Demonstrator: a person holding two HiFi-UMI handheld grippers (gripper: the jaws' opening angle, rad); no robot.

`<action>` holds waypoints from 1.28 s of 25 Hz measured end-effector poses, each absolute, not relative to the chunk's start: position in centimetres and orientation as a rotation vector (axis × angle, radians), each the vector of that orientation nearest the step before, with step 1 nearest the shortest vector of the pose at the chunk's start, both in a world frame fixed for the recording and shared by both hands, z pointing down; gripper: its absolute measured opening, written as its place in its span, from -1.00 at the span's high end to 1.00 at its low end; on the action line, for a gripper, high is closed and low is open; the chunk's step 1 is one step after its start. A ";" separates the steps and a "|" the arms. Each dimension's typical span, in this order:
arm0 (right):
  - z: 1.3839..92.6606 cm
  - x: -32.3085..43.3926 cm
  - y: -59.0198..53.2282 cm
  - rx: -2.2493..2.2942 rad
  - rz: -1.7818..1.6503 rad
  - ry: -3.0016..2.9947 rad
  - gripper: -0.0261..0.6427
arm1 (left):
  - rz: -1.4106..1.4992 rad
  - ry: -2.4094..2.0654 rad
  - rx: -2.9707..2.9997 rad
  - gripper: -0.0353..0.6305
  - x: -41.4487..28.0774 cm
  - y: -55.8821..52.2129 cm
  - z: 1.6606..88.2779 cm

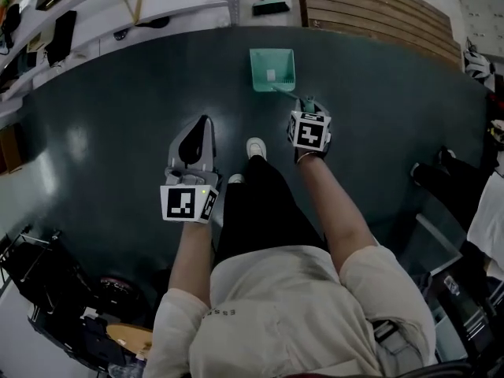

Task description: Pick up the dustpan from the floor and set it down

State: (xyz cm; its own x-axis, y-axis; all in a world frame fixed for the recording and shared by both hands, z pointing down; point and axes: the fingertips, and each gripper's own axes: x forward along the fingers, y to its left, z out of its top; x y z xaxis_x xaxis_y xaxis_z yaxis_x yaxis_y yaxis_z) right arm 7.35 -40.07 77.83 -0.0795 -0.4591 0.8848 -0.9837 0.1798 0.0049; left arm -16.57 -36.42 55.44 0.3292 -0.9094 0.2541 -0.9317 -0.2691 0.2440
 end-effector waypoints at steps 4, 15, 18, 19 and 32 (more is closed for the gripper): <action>79.9 7.1 -40.3 1.390 0.817 -1.646 0.70 | 0.096 -1.632 2.227 0.87 -15.8 -37.6 57.3; 79.0 5.0 -41.6 1.334 0.855 -1.762 0.24 | 0.075 -1.552 2.214 0.87 -13.9 -38.2 58.1; 76.5 4.9 -42.1 1.369 0.792 -1.825 0.17 | 0.035 -1.548 2.220 0.87 -13.8 -38.2 56.8; 75.4 5.2 -42.2 1.386 0.769 -1.842 0.16 | 0.032 -1.550 2.228 0.87 -13.7 -38.2 56.3; 50.3 7.1 -37.9 1.695 0.244 -2.308 0.94 | -0.009 -1.588 2.445 0.87 -13.9 -32.9 44.8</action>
State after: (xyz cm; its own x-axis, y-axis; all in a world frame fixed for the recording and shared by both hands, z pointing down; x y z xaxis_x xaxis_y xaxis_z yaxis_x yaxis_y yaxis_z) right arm 7.07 -37.91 50.33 -0.2812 -0.9080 0.3105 -0.9528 0.3027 0.0221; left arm -13.92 -32.90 44.84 0.4142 -0.9026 0.1169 -0.9012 -0.3888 0.1917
